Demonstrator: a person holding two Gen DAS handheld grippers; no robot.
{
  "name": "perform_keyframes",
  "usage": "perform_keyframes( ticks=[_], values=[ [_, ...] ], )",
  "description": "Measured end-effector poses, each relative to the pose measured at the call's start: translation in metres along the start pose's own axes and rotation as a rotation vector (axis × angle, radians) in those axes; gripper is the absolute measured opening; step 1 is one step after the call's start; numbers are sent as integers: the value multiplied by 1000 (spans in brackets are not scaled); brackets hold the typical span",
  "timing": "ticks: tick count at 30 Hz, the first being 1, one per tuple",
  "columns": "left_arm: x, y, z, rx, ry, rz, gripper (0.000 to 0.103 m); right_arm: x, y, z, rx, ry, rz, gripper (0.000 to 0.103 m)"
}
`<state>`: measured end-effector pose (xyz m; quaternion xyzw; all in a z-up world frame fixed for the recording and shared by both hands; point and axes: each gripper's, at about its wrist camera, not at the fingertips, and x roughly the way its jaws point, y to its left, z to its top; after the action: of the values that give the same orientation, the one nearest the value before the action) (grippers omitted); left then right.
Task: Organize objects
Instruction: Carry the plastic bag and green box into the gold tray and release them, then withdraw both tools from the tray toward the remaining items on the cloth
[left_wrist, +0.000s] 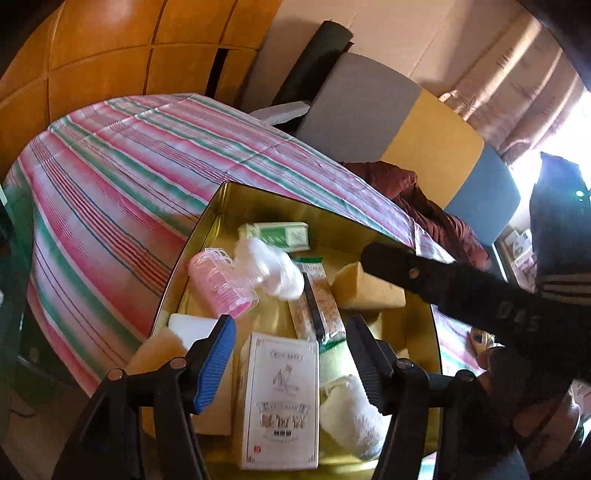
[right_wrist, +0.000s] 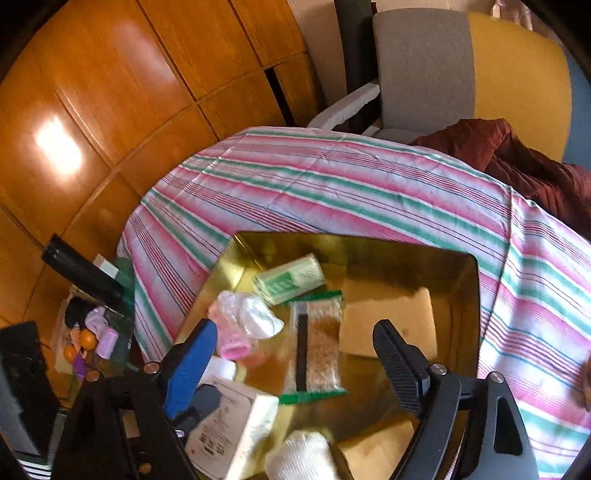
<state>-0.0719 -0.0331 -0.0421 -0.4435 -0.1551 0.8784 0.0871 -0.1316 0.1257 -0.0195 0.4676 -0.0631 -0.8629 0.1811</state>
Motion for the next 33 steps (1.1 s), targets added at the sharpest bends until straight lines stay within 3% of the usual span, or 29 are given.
perform_keyframes(
  ticks=[21, 33],
  values=[
    [-49, -35, -22, 219, -168, 151, 63, -40, -14, -51, 16, -79, -137, 94],
    [-52, -44, -30, 259, -181, 184, 63, -48, -20, -73, 7, -101, -208, 95]
  ],
)
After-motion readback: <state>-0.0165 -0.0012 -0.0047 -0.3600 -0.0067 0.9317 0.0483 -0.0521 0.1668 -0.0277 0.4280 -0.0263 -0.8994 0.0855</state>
